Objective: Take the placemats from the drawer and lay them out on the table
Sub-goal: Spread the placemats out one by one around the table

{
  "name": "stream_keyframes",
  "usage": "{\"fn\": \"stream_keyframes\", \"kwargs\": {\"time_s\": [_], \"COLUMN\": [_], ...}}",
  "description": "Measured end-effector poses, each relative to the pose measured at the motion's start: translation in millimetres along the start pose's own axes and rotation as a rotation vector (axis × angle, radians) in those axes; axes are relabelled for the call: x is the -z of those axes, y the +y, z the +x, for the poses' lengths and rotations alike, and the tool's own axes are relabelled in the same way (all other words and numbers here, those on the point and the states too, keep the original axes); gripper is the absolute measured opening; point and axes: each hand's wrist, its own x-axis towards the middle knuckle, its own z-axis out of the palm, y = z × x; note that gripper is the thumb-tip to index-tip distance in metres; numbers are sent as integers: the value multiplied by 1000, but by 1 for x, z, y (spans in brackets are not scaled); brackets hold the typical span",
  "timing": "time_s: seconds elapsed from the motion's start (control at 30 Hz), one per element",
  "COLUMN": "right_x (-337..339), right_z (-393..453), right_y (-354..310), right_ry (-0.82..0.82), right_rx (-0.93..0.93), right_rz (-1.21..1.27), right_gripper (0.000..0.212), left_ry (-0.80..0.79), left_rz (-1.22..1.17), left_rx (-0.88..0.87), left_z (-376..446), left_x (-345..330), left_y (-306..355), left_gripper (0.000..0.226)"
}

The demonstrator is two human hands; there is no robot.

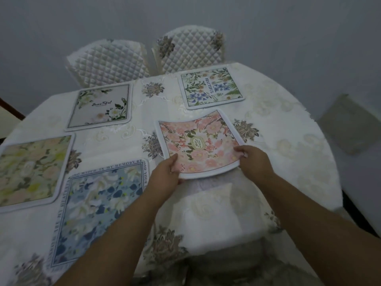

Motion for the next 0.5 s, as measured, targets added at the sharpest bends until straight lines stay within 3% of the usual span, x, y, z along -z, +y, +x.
{"fn": "stream_keyframes", "kwargs": {"time_s": [0.1,0.3,0.5], "right_x": [25,42,43], "right_z": [-48,-135,-156], "right_y": [15,58,87], "right_ry": [41,66,57], "right_rx": [8,-74,-40], "right_rz": [63,125,107], "right_gripper": [36,34,35], "left_ry": [2,40,90], "left_rz": [26,363,367], "left_rx": [-78,-228,-193], "left_z": [-42,-120,-148], "left_x": [-7,-39,-62], "left_y": [-5,-17,-40], "left_gripper": [54,51,53]}}
